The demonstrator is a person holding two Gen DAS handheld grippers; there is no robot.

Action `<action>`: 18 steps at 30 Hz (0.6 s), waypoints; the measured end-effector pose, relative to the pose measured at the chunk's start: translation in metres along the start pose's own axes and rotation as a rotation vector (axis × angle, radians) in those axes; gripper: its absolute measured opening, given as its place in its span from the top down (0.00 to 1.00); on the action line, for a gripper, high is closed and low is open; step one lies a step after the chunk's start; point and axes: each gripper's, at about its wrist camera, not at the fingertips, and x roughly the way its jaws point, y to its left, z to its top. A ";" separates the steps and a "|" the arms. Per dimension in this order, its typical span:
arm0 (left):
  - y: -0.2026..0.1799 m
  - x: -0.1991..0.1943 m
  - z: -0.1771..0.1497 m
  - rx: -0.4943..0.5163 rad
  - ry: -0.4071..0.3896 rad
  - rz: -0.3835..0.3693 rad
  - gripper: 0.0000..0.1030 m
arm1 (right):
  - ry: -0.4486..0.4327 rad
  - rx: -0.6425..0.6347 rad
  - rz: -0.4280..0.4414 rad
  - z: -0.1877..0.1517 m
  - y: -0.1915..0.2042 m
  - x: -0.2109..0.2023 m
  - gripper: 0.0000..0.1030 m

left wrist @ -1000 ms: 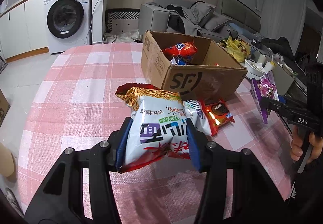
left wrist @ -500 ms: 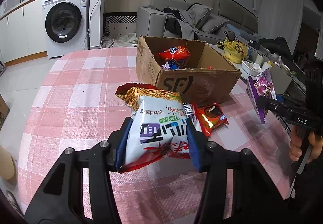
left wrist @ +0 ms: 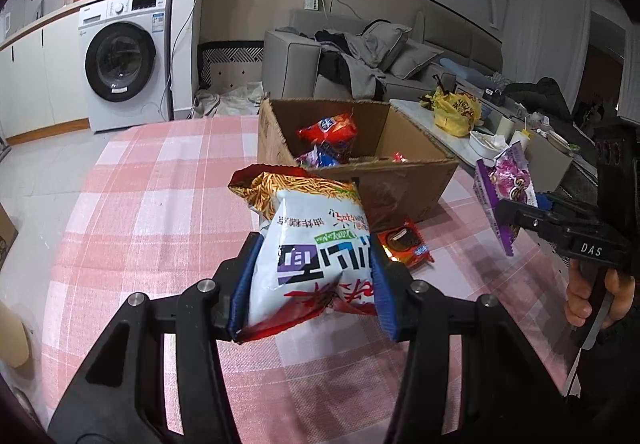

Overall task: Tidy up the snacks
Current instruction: 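Lift the noodle-snack bag and purple candy bag toward the SF box with both tools, then lower the noodle-snack bag with the left tool while the right tool lowers the purple candy bag into the box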

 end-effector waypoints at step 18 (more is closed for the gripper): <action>-0.014 0.022 0.046 -0.004 -0.033 -0.033 0.54 | -0.030 0.009 0.005 0.037 0.000 0.010 0.42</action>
